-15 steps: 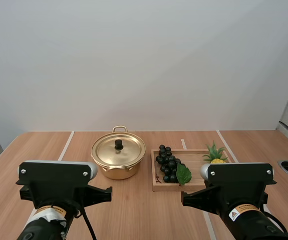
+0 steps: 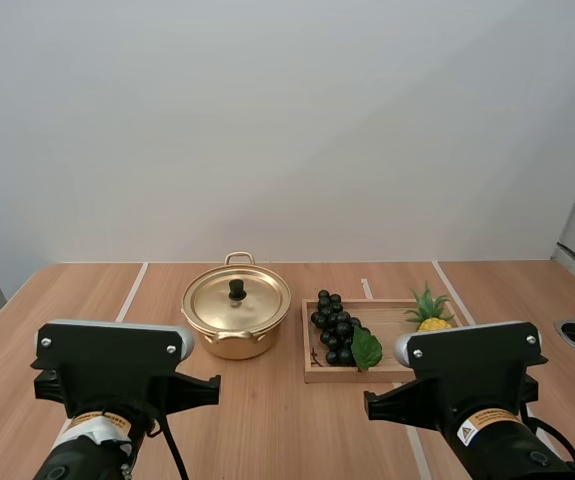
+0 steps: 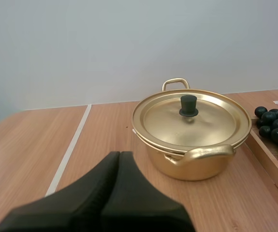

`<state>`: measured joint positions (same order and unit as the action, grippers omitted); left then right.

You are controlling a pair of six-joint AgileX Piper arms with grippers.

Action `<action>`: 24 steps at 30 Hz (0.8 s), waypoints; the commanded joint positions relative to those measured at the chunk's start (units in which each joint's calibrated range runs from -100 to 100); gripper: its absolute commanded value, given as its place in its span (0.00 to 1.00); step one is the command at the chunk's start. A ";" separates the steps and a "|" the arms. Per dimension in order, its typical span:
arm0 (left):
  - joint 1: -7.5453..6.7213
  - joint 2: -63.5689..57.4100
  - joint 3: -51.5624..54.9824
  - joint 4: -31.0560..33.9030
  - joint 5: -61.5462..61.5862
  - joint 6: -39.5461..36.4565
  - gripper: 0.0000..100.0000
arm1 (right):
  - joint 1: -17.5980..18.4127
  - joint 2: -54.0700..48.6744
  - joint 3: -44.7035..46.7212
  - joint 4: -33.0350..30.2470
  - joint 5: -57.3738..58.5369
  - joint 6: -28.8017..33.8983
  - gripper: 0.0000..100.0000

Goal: Open the pot, put the pineapple inside, and close it

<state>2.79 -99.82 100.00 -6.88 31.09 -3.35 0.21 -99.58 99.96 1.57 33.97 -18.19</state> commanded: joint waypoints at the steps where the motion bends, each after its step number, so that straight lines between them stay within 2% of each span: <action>1: 0.66 -0.18 0.00 0.35 -0.80 -0.42 0.00 | -0.57 -0.42 0.04 -0.69 -1.49 0.01 0.00; 13: 0.88 -0.18 0.00 -0.40 -1.18 -0.55 0.00 | -0.64 -0.42 0.04 -2.23 -3.21 0.01 0.00; 16: 0.88 -0.18 0.00 -0.52 -4.00 0.22 0.00 | -0.64 -0.42 0.04 -5.41 -12.05 0.01 0.00; 19: 0.77 -0.18 0.00 -0.52 -13.57 1.83 0.00 | -0.64 -0.42 0.04 -5.75 -25.59 0.01 0.00; 24: -0.79 -0.18 0.00 0.00 -28.70 1.98 0.00 | -1.20 -0.42 0.04 -5.75 -49.73 0.01 0.00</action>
<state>2.61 -99.82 100.00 -6.75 9.69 -1.57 -0.52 -99.58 99.99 -3.66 -3.13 -18.19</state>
